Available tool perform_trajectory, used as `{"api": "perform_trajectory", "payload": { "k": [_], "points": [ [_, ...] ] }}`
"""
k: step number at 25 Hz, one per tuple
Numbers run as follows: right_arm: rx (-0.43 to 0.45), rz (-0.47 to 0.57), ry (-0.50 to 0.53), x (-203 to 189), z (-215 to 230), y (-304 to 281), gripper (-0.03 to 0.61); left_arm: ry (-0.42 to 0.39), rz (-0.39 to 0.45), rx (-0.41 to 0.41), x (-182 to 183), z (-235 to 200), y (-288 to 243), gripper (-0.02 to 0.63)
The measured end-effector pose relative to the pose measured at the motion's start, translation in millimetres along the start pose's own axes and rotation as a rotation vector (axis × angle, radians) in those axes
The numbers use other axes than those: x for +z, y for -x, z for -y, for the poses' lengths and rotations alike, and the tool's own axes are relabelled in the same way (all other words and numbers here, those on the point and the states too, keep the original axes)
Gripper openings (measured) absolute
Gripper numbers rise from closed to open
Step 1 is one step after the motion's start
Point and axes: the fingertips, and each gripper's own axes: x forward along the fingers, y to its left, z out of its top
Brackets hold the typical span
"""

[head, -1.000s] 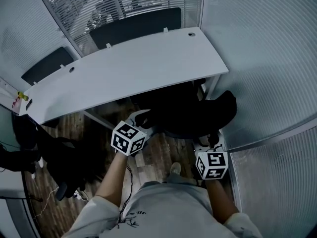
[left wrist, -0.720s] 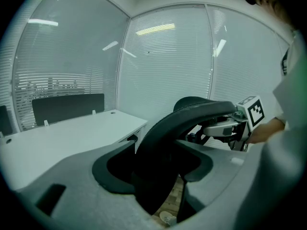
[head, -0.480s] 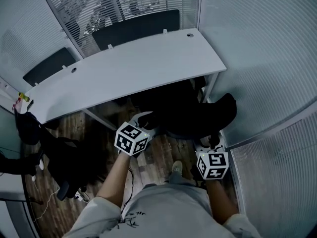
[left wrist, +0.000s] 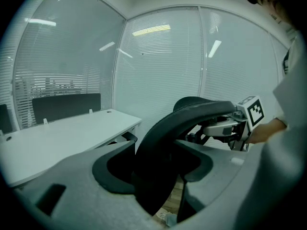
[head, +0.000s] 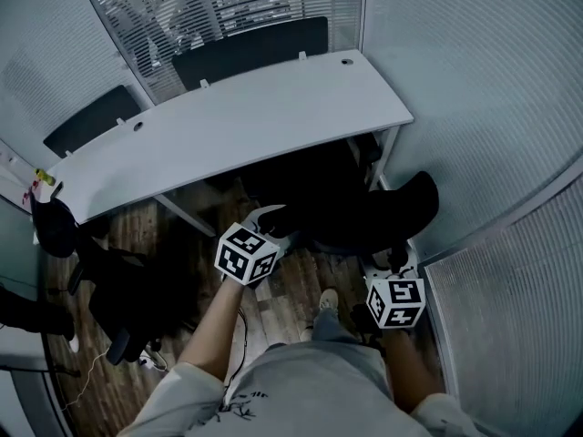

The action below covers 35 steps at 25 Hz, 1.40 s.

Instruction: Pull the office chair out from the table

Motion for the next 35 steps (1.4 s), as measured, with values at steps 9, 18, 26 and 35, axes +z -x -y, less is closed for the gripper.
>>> {"api": "perform_trajectory", "payload": {
  "k": [9,18,26,35],
  "points": [
    [-0.008,0.003,0.001,-10,-19,38,0.281,-0.004,0.008,-0.023,-13,28,28,0.244],
    [-0.009,0.001,-0.004,-22,-21,75,0.281,-0.013,0.006,-0.037,-25,63,42,0.241],
    [-0.022,0.008,-0.009,-31,-24,102,0.281,-0.013,0.013,-0.046,-34,88,52,0.239],
    [-0.031,0.017,-0.015,-46,-24,136,0.281,-0.014,0.005,-0.059,-47,120,61,0.239]
  ]
}}
